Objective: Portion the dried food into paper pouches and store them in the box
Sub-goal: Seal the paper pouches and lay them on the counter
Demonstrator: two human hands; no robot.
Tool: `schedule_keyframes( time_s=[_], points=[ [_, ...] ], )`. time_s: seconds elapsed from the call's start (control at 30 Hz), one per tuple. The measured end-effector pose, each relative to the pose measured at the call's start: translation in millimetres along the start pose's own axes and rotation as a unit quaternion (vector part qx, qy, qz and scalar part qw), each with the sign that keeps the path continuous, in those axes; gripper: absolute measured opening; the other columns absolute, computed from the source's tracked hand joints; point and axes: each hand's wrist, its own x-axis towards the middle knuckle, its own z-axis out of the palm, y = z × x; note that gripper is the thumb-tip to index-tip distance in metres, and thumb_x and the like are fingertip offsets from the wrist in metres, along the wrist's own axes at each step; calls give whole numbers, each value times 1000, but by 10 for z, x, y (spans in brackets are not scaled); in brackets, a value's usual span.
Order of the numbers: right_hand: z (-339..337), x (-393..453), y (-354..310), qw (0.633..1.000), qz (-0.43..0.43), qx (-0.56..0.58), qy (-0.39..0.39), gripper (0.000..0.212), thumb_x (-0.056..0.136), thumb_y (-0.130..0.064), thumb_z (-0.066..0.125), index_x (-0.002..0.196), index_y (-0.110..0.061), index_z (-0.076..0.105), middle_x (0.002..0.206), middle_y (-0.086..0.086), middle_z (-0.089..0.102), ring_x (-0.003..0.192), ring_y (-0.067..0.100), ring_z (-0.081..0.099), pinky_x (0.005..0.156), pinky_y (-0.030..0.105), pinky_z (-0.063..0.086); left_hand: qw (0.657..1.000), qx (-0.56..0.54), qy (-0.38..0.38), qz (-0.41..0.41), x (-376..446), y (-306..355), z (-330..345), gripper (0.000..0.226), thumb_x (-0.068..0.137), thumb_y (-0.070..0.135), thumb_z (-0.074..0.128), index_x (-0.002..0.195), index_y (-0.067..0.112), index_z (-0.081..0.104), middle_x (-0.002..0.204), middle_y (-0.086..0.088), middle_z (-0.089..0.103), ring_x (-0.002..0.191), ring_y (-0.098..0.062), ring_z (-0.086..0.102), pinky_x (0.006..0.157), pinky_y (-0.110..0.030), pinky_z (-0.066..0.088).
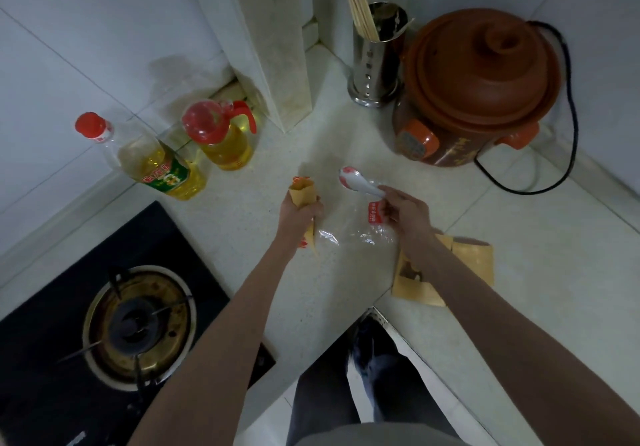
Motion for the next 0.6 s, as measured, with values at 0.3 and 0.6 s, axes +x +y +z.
schedule_keyframes(
  time_s=[0.3,0.6],
  points=[
    [49,368,389,999,36,4,36,15,88,-6,58,93,-9,72,71,7,63,62,15,54,58,23,46,995,13,13,-95,255,-229,-39,36,60,15,63,96,10,64,76,-2,62,68,-19,57,54,-27,43],
    [-114,163,289,999,-8,14,30,14,87,-15,63,82,-11,75,60,-3,62,57,8,54,51,18,45,997,27,-44,-65,56,-98,-152,40,67,11,64,107,8,63,93,-5,67,83,-19,63,65,-31,50]
  ],
)
